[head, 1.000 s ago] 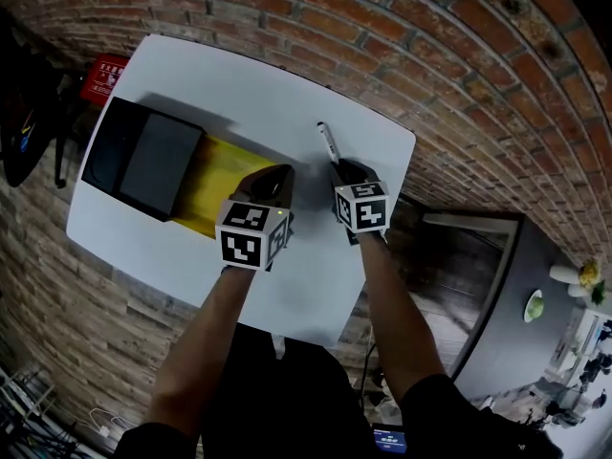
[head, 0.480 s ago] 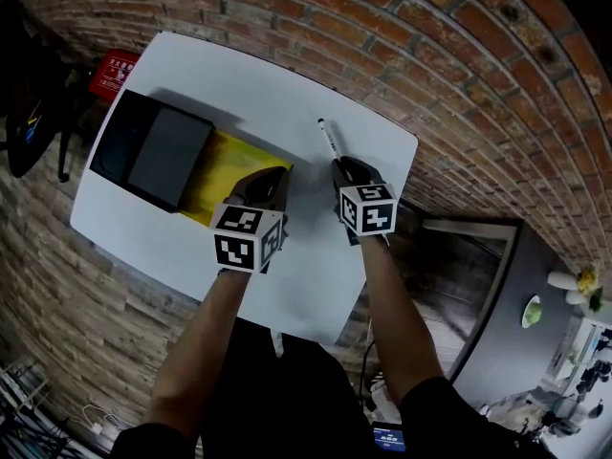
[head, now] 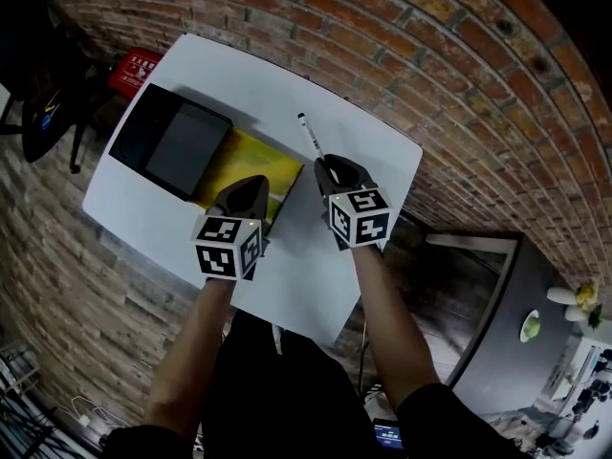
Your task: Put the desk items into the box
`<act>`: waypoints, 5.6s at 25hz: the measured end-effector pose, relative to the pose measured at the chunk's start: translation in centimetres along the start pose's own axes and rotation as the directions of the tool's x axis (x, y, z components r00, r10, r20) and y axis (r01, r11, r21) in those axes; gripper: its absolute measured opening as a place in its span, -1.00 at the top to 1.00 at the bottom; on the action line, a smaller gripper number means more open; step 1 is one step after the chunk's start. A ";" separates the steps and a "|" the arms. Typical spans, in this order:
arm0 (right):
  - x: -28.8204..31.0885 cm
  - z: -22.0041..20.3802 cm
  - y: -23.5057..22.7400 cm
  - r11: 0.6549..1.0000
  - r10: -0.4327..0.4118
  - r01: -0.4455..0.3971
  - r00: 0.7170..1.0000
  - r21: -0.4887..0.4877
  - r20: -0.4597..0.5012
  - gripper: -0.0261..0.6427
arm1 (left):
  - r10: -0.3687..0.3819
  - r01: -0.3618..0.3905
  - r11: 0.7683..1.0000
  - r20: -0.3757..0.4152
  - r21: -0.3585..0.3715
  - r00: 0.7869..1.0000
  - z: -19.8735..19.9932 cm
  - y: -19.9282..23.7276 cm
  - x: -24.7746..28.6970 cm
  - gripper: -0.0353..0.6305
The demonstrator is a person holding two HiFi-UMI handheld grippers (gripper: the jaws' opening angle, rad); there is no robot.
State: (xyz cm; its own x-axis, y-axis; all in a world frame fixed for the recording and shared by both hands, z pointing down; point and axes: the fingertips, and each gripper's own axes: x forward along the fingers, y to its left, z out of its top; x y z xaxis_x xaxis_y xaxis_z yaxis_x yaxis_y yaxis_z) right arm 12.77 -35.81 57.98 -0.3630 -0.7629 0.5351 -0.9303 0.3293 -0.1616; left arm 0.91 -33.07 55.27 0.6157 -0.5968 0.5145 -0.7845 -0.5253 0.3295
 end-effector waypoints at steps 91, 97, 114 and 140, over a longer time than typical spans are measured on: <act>0.9 -5.1 15.5 0.885 0.169 -0.266 0.948 -0.382 -0.269 0.65 | 0.209 -0.206 0.977 0.040 -0.053 0.977 -4.7 4.8 -11.7 0.85; -1.9 -3.7 15.2 0.916 0.199 -0.251 0.962 -0.312 -0.189 0.73 | 0.210 -0.209 0.978 0.059 -0.029 0.976 -4.5 2.6 -13.0 0.86; -17.1 -3.1 15.3 0.955 0.277 -0.267 0.959 -0.132 0.061 0.82 | 0.196 -0.200 0.979 0.117 0.024 0.974 -7.4 -8.3 -20.3 0.86; -31.8 -1.9 17.8 0.986 0.168 -0.152 0.941 -0.075 0.295 0.86 | 0.043 -0.067 0.994 0.253 0.087 0.966 -5.4 -8.2 -31.0 0.85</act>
State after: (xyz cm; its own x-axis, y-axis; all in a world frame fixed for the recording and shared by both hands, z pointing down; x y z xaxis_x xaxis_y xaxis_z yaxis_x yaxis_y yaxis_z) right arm 7.88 -4.68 39.66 -0.5129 -0.8265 0.2321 -0.8577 0.4822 -0.1784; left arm -12.14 -6.94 40.86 0.5802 -0.7528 0.3108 -0.8144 -0.5351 0.2245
